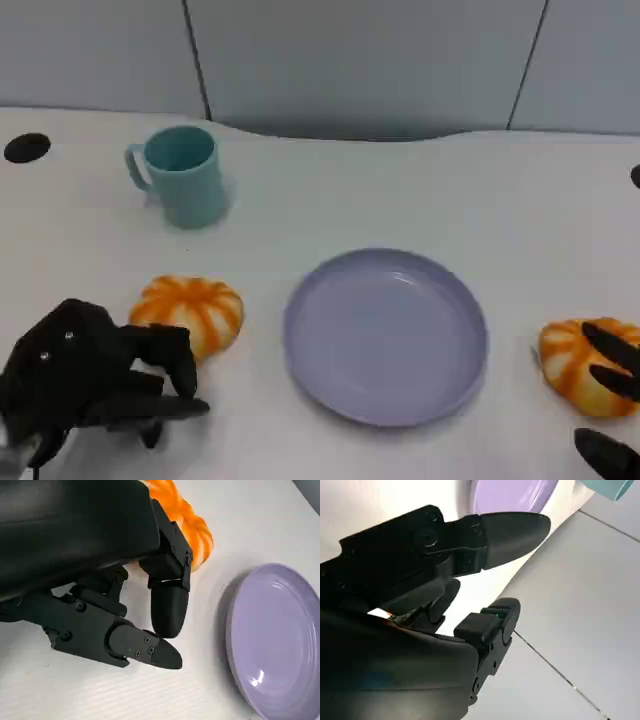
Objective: Grasp the bread from the table and place it into the plate.
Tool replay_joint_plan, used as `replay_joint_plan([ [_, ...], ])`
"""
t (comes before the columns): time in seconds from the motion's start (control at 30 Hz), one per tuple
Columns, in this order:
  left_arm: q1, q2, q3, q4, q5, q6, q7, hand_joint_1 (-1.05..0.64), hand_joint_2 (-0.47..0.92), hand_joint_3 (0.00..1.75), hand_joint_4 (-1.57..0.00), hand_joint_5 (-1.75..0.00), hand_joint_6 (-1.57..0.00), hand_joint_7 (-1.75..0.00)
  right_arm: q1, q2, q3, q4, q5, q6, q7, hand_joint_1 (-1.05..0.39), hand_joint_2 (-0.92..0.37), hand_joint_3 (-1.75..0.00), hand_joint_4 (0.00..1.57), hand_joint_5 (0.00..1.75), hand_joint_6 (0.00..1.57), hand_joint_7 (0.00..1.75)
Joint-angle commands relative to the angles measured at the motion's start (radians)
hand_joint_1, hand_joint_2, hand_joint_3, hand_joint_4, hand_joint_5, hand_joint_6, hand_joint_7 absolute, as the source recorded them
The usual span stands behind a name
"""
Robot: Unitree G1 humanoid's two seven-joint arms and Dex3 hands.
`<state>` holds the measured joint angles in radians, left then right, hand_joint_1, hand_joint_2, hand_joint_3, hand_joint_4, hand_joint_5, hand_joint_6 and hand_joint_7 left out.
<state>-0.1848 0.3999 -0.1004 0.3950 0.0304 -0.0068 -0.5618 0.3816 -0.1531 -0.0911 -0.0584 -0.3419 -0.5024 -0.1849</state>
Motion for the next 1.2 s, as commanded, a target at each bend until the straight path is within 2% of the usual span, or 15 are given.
replay_joint_plan([
  [0.03,-0.001,0.013,0.005,0.000,0.004,0.001,-0.001,-0.41,0.89,0.00,-0.82,-1.75,-0.64,-1.75,0.002,-0.006,-0.004,-0.008,0.009,-0.001,0.001,-0.34,-0.92,-0.32,0.88,0.02,0.62,0.00],
  [0.57,0.004,0.002,0.023,0.023,-0.012,-0.070,0.005,-0.45,0.90,0.01,-0.81,-1.75,-0.63,-1.75,-0.007,-0.007,-0.004,0.009,0.007,-0.020,-0.006,-0.34,-0.92,-0.33,0.89,0.02,0.63,0.00],
  [0.7,0.011,-0.020,0.056,0.040,-0.045,-0.170,0.012,-0.40,0.89,0.00,-0.81,-1.75,-0.62,-1.75,-0.009,-0.002,0.000,0.007,0.009,-0.015,-0.004,-0.35,-0.92,-0.32,0.90,0.03,0.63,0.00],
  [0.8,0.016,-0.023,0.063,0.036,-0.004,-0.305,0.080,-0.41,0.90,0.01,-0.83,-1.75,-0.63,-1.75,-0.007,0.001,0.002,-0.003,0.010,0.001,0.001,-0.35,-0.92,-0.32,0.90,0.03,0.63,0.00],
  [0.9,0.006,-0.015,0.060,0.068,0.050,-0.470,0.144,-0.35,0.92,0.05,-0.84,-1.75,-0.61,-1.75,-0.006,0.001,0.003,-0.007,0.005,0.005,0.001,-0.35,-0.92,-0.33,0.89,0.02,0.63,0.00],
  [1.0,-0.012,0.012,0.046,0.081,0.179,-0.612,0.262,-0.35,0.92,0.11,-0.82,-1.75,-0.58,-1.75,-0.005,0.001,0.005,-0.012,-0.004,0.009,-0.001,-0.35,-0.92,-0.33,0.90,0.02,0.62,0.00],
  [1.13,-0.037,0.059,0.029,0.013,0.435,-0.657,0.466,-0.37,0.92,0.15,-0.84,-1.75,-0.58,-1.75,-0.007,0.004,0.006,-0.012,-0.005,0.011,-0.003,-0.35,-0.92,-0.33,0.87,0.01,0.62,0.00],
  [1.2,-0.058,0.077,0.015,0.011,0.525,-0.678,0.553,-0.38,0.91,0.12,-0.79,-1.75,-0.54,-1.75,-0.010,0.004,0.006,-0.007,-0.007,0.006,-0.007,-0.35,-0.92,-0.33,0.87,0.01,0.62,0.00],
])
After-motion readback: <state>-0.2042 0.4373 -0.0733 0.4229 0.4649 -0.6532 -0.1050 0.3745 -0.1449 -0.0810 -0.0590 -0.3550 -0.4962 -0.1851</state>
